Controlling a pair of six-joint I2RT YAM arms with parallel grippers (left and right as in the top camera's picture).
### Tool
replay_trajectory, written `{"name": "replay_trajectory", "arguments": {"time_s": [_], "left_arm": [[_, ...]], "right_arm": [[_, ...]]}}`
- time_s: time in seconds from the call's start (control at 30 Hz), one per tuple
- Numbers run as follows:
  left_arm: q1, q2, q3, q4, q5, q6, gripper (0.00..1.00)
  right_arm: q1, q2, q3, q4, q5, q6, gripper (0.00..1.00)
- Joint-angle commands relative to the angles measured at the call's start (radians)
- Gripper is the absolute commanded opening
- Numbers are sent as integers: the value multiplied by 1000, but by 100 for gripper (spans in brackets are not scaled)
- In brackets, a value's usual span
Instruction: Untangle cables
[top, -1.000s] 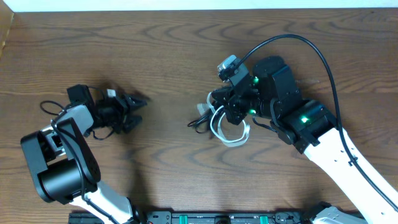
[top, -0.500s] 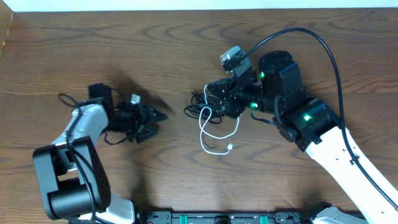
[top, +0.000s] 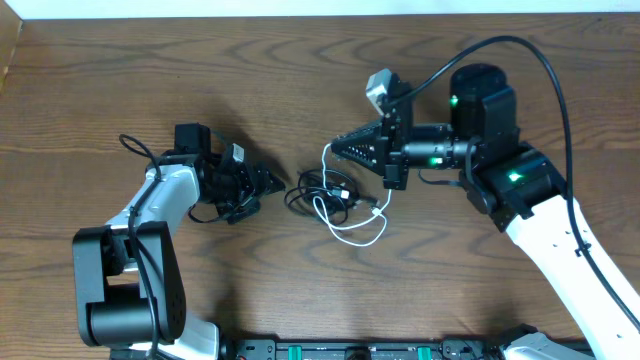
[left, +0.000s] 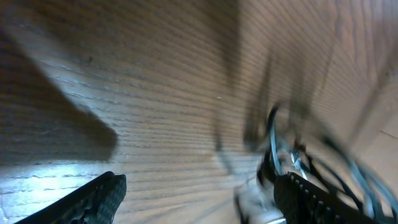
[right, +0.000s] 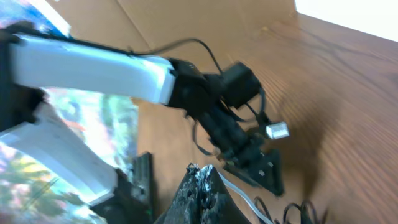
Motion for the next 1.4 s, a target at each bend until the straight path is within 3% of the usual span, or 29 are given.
{"name": "replay_trajectory", "arguments": {"time_s": [0.0,0.13,0.23,0.33,0.43,0.57,0.63,0.7,0.8,0.9,1.37], "left_arm": [[-1,0,-7,2,-42,-12,82],[-1,0,-7,17,-44,-13,81],[-2,0,-8,17,-66,-13,81],[-1,0,-8,23,-132,-13,81],[-2,0,-8,9,-203,-13,81],[-1,0,-8,-5,-249,-13,81],[-2,0,-8,-4,-251,-13,81],[-2,0,-8,-5,-251,-13,81],[-2,0,-8,-5,-251,-13,82],[-2,0,-10,-5,-251,-12,81],[-5,-5,9,-44,-239,11,81]], "right_arm": [[-39,-3,1,58,-120,176,1],[-74,0,1,260,-280,235,1],[-104,-1,1,309,-61,434,1],[-117,1,1,294,166,494,1],[-101,10,1,294,150,510,1],[-48,40,1,254,-164,241,1],[-24,56,1,155,-329,39,1],[2,76,1,-10,-351,-166,1],[38,113,1,-157,-150,-226,1],[77,167,1,-247,72,-138,1],[43,235,1,-804,683,-68,1]]}}
